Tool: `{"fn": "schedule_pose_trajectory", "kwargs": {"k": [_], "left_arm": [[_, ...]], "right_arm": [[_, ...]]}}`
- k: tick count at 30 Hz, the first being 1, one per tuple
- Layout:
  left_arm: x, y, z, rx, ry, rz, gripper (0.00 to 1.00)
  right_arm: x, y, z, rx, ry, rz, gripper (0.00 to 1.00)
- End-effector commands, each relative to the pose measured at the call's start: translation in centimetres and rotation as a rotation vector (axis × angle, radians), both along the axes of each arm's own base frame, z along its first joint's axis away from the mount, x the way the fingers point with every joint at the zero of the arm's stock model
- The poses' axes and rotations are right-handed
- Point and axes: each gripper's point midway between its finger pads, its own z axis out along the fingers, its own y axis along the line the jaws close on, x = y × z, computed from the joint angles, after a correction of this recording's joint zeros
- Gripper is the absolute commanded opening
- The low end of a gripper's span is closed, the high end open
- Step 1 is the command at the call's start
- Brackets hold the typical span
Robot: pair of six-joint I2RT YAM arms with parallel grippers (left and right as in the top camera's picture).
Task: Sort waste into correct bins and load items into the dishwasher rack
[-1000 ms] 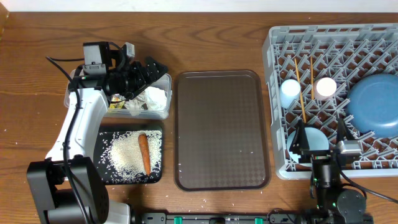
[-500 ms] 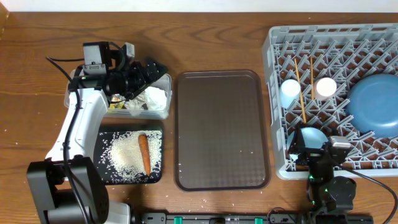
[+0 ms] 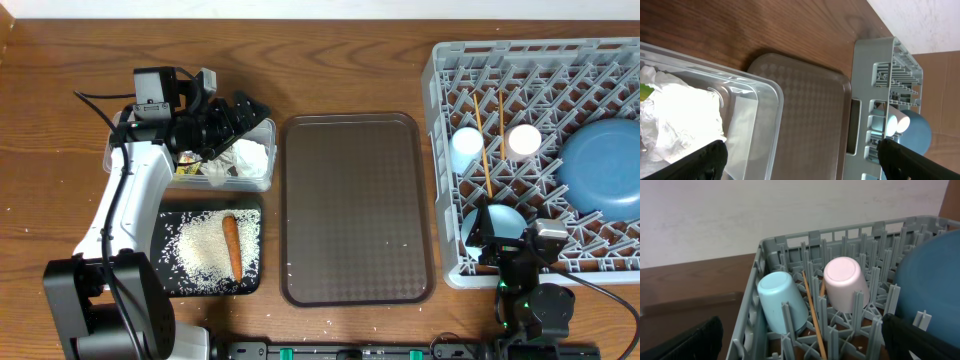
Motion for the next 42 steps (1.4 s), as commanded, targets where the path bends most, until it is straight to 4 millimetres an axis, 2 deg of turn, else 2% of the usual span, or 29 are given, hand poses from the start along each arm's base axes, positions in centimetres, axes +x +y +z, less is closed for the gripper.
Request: {"fn": "schedule_pose_trajectory", "kwargs": {"k": [1,24,28,37,42], "left_arm": [[0.1,0.0,0.5,-0.008,-0.01,-0.005,0.98],[0.0,0.0,0.3,0.001,-0.003,-0.001,0.98],[-0.1,-0.4,0.3,0.001,-0.005,-0.013,0.98],[-0.7,-2.8,1.2,0.002,-0.028,-0.07,0.98],[-2.0,-5.4,3.8,0.002,-0.098,-0.137,0.98]], "right_arm": [[0.0,-0.2,-0.1,0.007,0.0,-0.007,0.99],[0.0,-0.2,-0.1,0.008,0.001,-0.007,0.99],[0.0,-0.2,-0.1,0.008,0.001,-0.007,0.99],[0.0,-0.2,-0.1,0.008,0.001,-0.007,0.99],[0.0,-0.2,-0.1,0.007,0.002,-0.007,0.99]]}}
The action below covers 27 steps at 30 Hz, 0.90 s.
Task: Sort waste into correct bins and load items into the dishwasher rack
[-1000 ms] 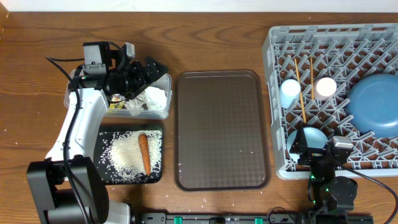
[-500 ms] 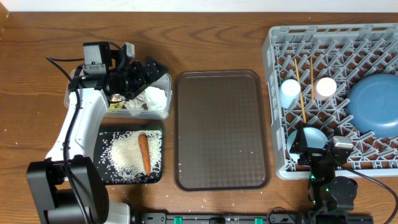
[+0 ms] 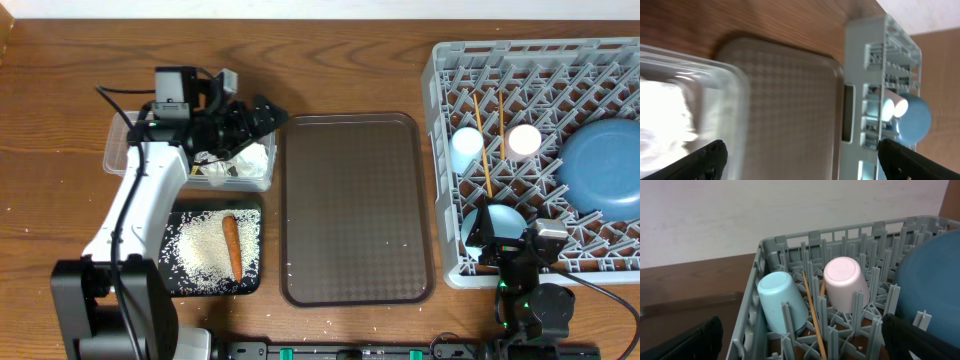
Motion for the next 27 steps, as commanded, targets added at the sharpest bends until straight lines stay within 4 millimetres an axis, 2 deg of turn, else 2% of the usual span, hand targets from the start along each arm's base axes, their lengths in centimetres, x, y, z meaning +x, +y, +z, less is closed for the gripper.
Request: {"fn": "schedule_pose_trajectory", "kwargs": {"k": [1,6,11,14,18,21,27], "left_arm": [[-1.2,-1.8,3.6,-0.004,-0.094,-0.05,0.98],[-2.9,-3.4,7.2,-0.012,-0.19,-0.095,0.98],[-4.5,-1.9,9.4,0.061,-0.283,-0.032,0.98],[-5.6,-0.2,8.9,0.137,-0.315,0.045,0.98],[-7.5,1.6,6.8,0.2,-0.397,0.127,0.98],[-8.9,2.1,5.7,0.185,-0.545,0.159,0.98],[-12.3,2.4,4.9,0.143,-0.881,0.189,0.98]], "right_arm": [[0.0,-0.2,-0.1,0.008,0.001,-0.007,0.99],[0.0,-0.2,-0.1,0.007,0.001,-0.007,0.99],[0.0,-0.2,-0.1,0.007,0.001,-0.007,0.99],[0.0,-0.2,-0.1,0.007,0.001,-0.007,0.99],[0.0,-0.2,-0.1,0.008,0.001,-0.007,0.99],[0.0,-0.2,-0.1,0.007,0.001,-0.007,0.99],[0.0,-0.2,-0.1,0.007,0.001,-0.007,0.99]]}}
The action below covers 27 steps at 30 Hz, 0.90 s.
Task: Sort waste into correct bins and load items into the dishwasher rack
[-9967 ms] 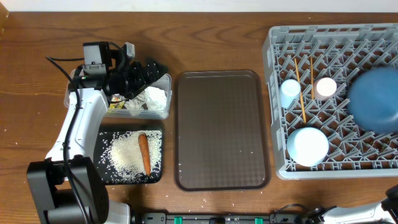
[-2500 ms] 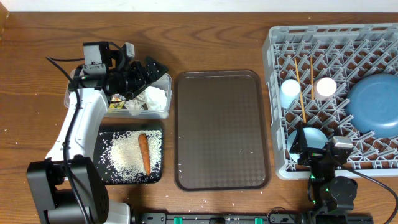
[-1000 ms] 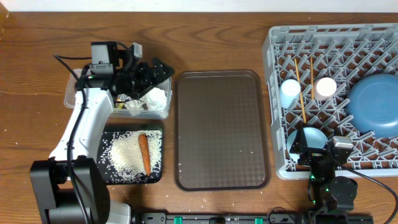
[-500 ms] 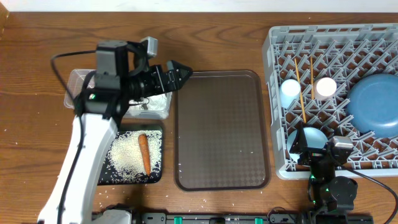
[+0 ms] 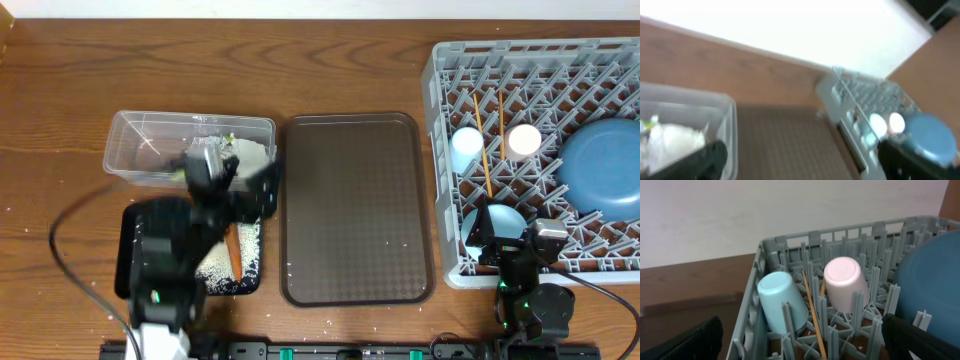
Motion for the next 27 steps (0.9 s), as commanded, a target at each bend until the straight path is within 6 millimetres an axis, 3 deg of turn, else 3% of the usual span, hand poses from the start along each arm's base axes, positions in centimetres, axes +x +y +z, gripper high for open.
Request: {"fn": "schedule_pose_trajectory", "kwargs": {"k": [1,6,12,16,22,25,27], "left_arm": [[-1.7,0.6,-1.2,0.035,-0.112,0.022,0.98],[-3.3,0.9,-3.6,0.084,-0.187,0.023,0.98],[-3.5,1.9,-5.6,0.095,-0.159,0.08,0.98],[-2.9,3.9,-5.8,0.112,-0.147,0.207,0.98],[-3.3,8.7,-9.2,0.193,-0.005,0.465,0.98],[-4.0,9.8,-10.4,0.229,0.037,0.52,0.98],[-4.0,9.7,-9.2,0.283,-0.029,0.504,0.98]], "right_arm": [[0.0,-0.2,-0.1,0.007,0.002,-0.007,0.99],[0.0,-0.2,-0.1,0.007,0.002,-0.007,0.99],[0.0,-0.2,-0.1,0.007,0.002,-0.007,0.99],[0.0,-0.2,-0.1,0.007,0.001,-0.007,0.99],[0.0,-0.2,-0.1,0.007,0.002,-0.007,0.99],[0.0,-0.2,-0.1,0.007,0.002,-0.007,0.99],[0.0,-0.2,-0.1,0.007,0.002,-0.007,0.99]]}}
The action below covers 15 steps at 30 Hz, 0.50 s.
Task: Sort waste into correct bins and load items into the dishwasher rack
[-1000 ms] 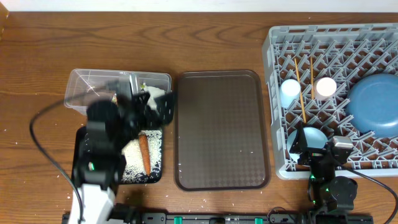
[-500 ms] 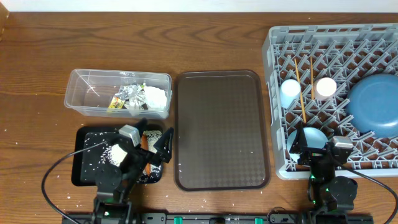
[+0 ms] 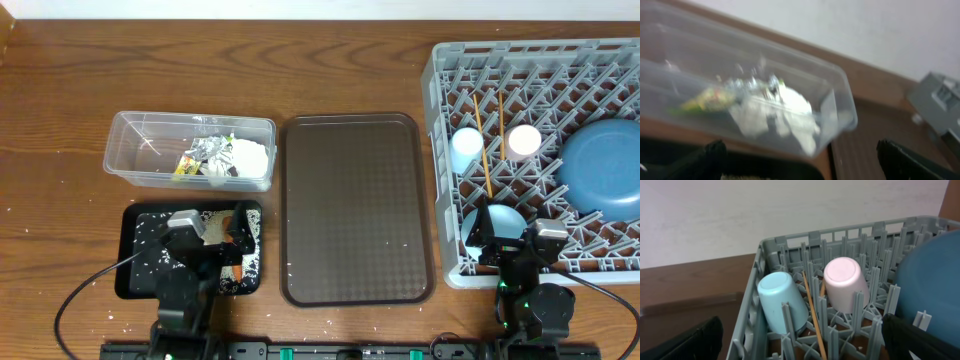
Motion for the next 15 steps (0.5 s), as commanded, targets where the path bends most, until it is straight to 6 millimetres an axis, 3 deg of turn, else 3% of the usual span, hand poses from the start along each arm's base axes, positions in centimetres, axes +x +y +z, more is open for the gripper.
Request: {"fn": "schedule_pose_trajectory", "kwargs": {"k": [1,9,15], "left_arm": [[-0.34,1.77,0.39,0.121,-0.033,0.081,0.98],[-0.37,1.79,0.61,0.309,-0.046,0.049,0.98],[-0.36,1.47,0.55,0.308,-0.047,0.027,0.98]], "right_arm": [[-0.02,-0.18,-0.08,0.007,0.001,-0.008,0.99],[-0.03,-0.18,-0.09,0.007,0.001,-0.008,0.99],[-0.03,-0.18,-0.09,0.007,0.001,-0.008,0.99]]}}
